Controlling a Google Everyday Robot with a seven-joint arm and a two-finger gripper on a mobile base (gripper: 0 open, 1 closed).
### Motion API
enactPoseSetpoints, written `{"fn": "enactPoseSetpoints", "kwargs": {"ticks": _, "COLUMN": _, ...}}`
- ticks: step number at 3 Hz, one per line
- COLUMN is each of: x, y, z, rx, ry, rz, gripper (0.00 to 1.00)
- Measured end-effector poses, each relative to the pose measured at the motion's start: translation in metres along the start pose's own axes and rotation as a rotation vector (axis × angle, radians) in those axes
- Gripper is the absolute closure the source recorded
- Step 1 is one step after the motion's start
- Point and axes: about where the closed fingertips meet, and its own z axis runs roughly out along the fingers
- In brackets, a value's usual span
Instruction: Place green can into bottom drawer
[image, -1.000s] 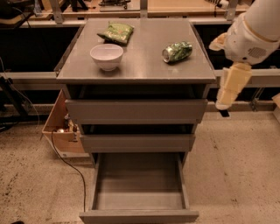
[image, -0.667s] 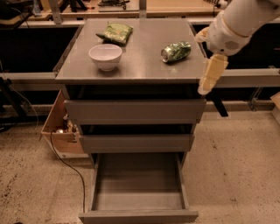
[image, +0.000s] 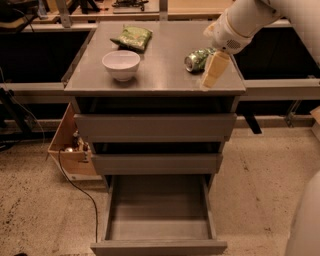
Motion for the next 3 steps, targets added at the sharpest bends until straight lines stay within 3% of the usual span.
{"fn": "enactPoseSetpoints", "kwargs": {"ticks": 1, "x": -0.002, "y": -0.002, "z": 0.002, "rx": 0.007, "ry": -0.007, "rz": 0.009, "gripper": 0.0}}
{"fn": "enactPoseSetpoints", "kwargs": {"ticks": 2, "x": -0.008, "y": -0.009, "z": 0.017, "rx": 0.044, "ry": -0.052, "rz": 0.095, "gripper": 0.0}}
{"fn": "enactPoseSetpoints", "kwargs": {"ticks": 3, "x": -0.014, "y": -0.028, "z": 0.04, "rx": 0.109, "ry": -0.115, "rz": 0.225, "gripper": 0.0}}
